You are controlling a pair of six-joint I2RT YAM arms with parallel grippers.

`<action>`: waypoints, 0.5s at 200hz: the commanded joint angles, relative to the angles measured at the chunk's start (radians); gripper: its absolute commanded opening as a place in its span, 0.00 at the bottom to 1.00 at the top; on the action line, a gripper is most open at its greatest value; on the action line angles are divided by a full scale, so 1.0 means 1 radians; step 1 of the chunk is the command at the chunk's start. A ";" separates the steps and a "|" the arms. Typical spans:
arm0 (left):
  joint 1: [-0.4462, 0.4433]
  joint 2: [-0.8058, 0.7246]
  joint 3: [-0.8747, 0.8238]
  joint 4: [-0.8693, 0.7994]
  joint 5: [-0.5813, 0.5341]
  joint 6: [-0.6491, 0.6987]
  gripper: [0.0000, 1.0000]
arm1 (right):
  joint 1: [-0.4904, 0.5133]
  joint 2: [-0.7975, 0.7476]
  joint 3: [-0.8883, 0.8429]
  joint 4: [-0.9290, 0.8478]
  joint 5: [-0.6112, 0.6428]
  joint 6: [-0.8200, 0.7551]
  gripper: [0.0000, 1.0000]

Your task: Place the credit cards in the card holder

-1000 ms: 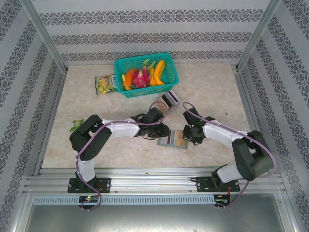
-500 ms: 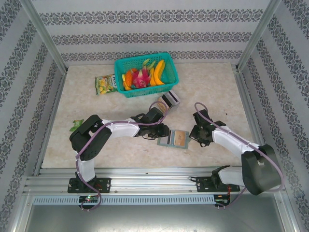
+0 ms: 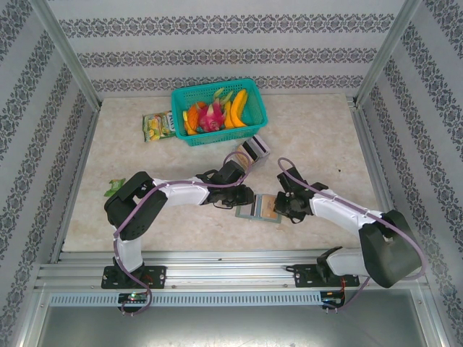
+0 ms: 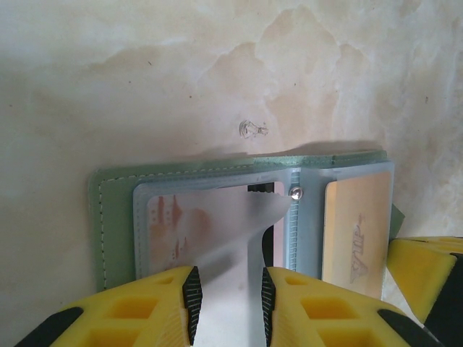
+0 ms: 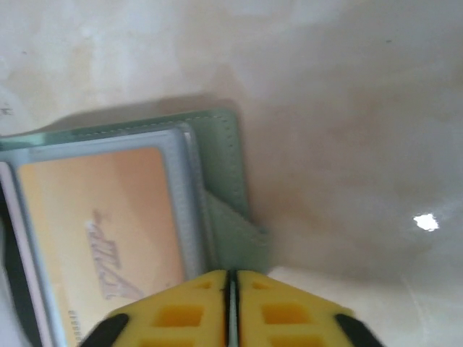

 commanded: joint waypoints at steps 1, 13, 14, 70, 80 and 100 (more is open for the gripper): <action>0.004 0.056 -0.028 -0.128 -0.043 0.008 0.34 | 0.017 0.014 0.022 0.024 -0.010 0.015 0.07; 0.004 0.055 -0.026 -0.131 -0.042 0.011 0.34 | 0.018 0.034 0.024 0.034 0.002 0.016 0.07; 0.004 0.055 -0.026 -0.131 -0.042 0.011 0.34 | 0.018 0.037 0.024 0.034 0.004 0.016 0.07; 0.004 0.060 -0.023 -0.143 -0.046 0.016 0.34 | -0.031 0.084 -0.007 0.060 0.088 0.028 0.05; 0.004 0.065 -0.023 -0.143 -0.047 0.014 0.34 | -0.037 0.061 -0.005 0.057 0.103 0.028 0.05; 0.004 0.070 -0.031 -0.133 -0.045 0.008 0.33 | -0.064 0.006 -0.025 0.081 0.122 0.034 0.07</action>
